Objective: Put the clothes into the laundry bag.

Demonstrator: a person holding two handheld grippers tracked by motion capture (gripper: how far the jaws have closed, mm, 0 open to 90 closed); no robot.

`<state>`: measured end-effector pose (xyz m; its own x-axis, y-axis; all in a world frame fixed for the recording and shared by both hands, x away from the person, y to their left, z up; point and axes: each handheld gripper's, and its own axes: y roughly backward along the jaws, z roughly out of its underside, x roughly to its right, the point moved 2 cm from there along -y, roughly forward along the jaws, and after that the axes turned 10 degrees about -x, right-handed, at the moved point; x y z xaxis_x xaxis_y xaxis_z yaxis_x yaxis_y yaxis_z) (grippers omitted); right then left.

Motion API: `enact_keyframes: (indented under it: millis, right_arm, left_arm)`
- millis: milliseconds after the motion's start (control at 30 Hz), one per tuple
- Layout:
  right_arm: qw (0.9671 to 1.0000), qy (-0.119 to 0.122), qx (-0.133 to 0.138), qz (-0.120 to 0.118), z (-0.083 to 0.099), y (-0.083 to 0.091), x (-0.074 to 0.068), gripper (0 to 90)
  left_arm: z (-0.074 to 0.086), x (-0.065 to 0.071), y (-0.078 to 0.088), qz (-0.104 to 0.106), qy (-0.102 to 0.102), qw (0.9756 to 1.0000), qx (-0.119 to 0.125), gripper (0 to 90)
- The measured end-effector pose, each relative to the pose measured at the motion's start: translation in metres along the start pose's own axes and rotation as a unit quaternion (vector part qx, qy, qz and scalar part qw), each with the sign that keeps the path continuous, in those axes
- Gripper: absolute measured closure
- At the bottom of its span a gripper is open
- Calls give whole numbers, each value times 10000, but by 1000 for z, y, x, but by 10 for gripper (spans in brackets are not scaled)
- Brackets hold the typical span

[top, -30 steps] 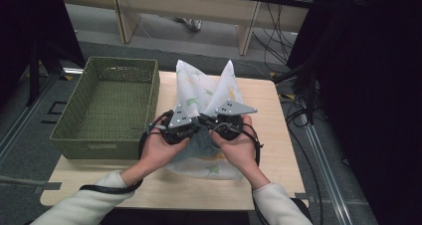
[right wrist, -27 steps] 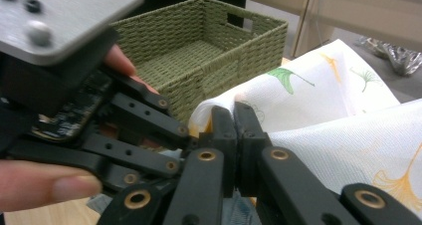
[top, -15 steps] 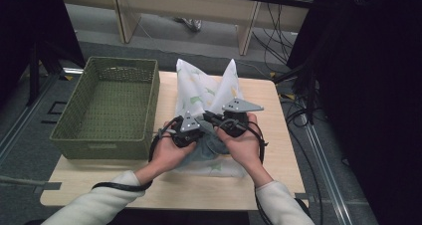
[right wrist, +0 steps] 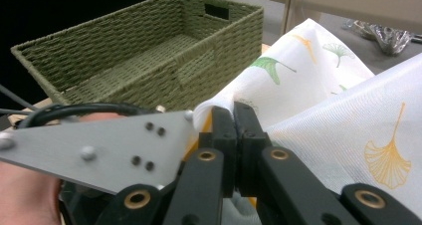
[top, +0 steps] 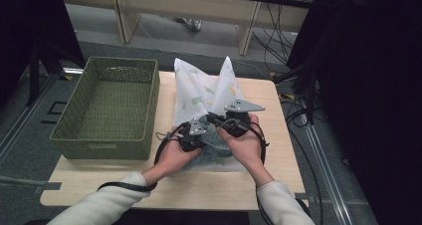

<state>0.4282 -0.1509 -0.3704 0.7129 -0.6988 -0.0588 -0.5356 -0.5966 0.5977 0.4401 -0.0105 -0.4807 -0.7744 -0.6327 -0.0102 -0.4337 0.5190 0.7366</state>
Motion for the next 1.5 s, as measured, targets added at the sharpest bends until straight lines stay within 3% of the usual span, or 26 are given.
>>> enact_keyframes:
  millis: [133,267,300,467,600,667,833,933,1033,1167,1500]
  right_arm:
    - [10000,15,-37,5,1,0,1,900]
    - [9999,-84,-87,29,5,0,6,900]
    - [9998,-173,-116,19,6,2,6,900]
    - [9999,-118,-82,42,5,5,8,900]
    - [9999,-108,-88,71,5,5,9,900]
    - [9999,-122,-72,80,5,6,10,900]
    - [9998,-169,-34,103,3,8,11,900]
    - [9998,-138,-19,131,3,10,12,900]
    - [9997,-206,-16,135,3,11,14,900]
    - [9997,-196,7,161,3,12,15,900]
    - [9998,-154,-60,111,5,7,12,900]
  left_arm:
    - [7,4,14,75,-90,9999,-17,523]
    - [16,10,39,107,-238,9997,39,355]
    - [20,11,47,100,-316,9994,42,332]
    - [41,13,70,57,-465,9989,-76,279]
    - [58,15,81,386,-397,9980,-301,253]
    - [64,14,85,315,-456,9977,-379,249]
    - [69,9,80,107,-479,9976,-482,250]
    - [69,9,75,-67,-620,9965,-554,247]
    - [67,9,72,25,-600,9971,-463,243]
    - [62,6,66,-22,-574,9972,-477,232]
    - [71,8,29,-93,-788,9891,-1238,240]
